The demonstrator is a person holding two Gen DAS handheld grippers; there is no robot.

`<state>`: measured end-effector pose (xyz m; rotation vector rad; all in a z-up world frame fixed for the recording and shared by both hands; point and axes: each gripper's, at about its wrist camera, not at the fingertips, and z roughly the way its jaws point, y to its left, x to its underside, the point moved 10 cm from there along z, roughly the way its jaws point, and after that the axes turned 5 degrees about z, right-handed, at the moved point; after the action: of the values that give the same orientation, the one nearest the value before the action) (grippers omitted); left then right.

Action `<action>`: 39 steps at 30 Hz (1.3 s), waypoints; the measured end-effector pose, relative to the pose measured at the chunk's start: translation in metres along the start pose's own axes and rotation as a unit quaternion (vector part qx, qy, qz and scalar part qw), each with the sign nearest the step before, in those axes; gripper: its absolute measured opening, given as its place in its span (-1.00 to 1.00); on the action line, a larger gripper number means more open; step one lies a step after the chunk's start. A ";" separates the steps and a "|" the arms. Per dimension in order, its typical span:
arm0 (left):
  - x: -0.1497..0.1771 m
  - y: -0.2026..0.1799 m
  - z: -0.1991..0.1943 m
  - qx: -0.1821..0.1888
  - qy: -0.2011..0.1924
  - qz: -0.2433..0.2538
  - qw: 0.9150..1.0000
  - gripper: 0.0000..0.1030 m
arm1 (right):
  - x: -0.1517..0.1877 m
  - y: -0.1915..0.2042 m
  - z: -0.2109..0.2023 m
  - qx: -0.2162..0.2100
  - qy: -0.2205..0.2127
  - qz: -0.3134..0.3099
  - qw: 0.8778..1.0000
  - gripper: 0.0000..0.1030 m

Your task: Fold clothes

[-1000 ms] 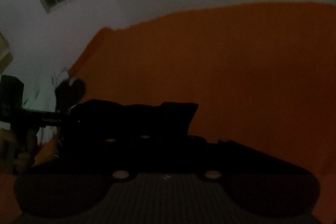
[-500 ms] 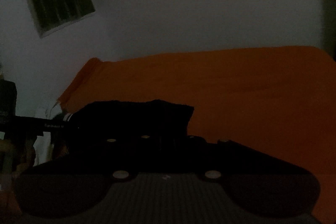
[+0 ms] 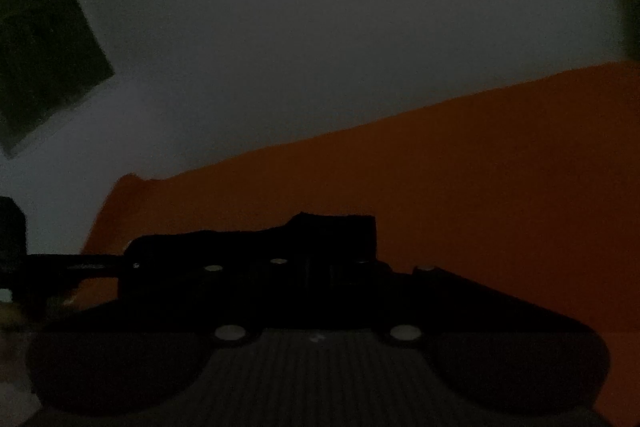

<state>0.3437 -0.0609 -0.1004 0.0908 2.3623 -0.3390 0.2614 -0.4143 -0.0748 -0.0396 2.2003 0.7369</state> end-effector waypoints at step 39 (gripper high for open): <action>0.057 -0.046 0.076 -0.084 0.062 0.114 0.988 0.35 | 0.009 -0.043 0.159 0.158 0.076 -0.104 0.979 -0.59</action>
<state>0.3455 -0.1273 -0.1830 0.3063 2.4609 -0.0238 0.3749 -0.3658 -0.1839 -0.1672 2.3888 0.2698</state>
